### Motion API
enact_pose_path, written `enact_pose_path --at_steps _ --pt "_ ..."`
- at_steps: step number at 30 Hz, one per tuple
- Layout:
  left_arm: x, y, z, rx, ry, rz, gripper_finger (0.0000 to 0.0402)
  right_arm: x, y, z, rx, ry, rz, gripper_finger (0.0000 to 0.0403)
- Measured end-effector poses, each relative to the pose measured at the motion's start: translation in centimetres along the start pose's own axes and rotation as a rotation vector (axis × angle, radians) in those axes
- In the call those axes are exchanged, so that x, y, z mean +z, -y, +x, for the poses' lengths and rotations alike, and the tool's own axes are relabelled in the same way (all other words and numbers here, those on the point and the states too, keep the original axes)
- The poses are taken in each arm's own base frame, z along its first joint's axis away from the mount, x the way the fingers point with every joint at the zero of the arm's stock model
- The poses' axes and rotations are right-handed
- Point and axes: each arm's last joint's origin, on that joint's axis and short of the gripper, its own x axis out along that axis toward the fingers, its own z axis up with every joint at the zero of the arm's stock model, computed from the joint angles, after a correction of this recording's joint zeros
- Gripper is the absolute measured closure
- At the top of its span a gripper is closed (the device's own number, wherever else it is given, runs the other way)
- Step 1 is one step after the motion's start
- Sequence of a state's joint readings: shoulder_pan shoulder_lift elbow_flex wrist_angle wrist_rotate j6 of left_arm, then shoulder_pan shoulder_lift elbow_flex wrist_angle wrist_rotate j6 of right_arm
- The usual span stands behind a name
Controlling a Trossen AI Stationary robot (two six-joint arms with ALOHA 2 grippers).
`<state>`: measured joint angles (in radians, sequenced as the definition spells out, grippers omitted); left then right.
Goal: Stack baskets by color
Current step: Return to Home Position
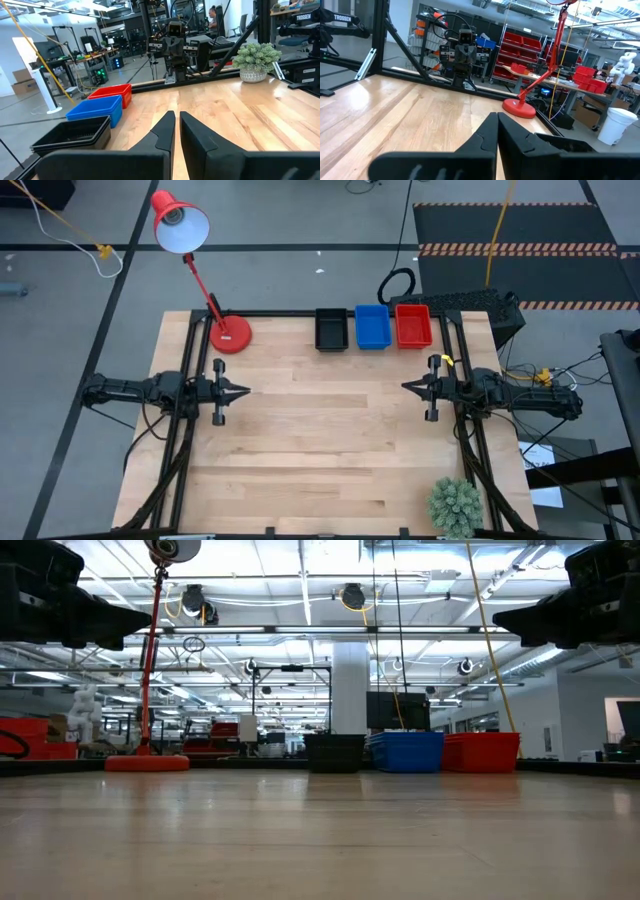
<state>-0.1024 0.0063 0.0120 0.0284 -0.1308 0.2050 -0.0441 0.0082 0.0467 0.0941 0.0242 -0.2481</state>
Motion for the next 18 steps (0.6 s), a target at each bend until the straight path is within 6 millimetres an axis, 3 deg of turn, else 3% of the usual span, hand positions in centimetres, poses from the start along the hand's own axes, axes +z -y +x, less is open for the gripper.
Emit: enact_pose_path --at_steps 13,18 --pt "0.14 -0.03 0.01 0.005 0.022 -0.003 0.0371 0.07 0.02 0.0 -0.001 0.007 0.015 0.0403" --pt "0.17 -0.04 0.01 0.006 0.025 -0.003 0.0371 0.0 -0.01 0.0 0.002 0.0 0.216 0.0403"
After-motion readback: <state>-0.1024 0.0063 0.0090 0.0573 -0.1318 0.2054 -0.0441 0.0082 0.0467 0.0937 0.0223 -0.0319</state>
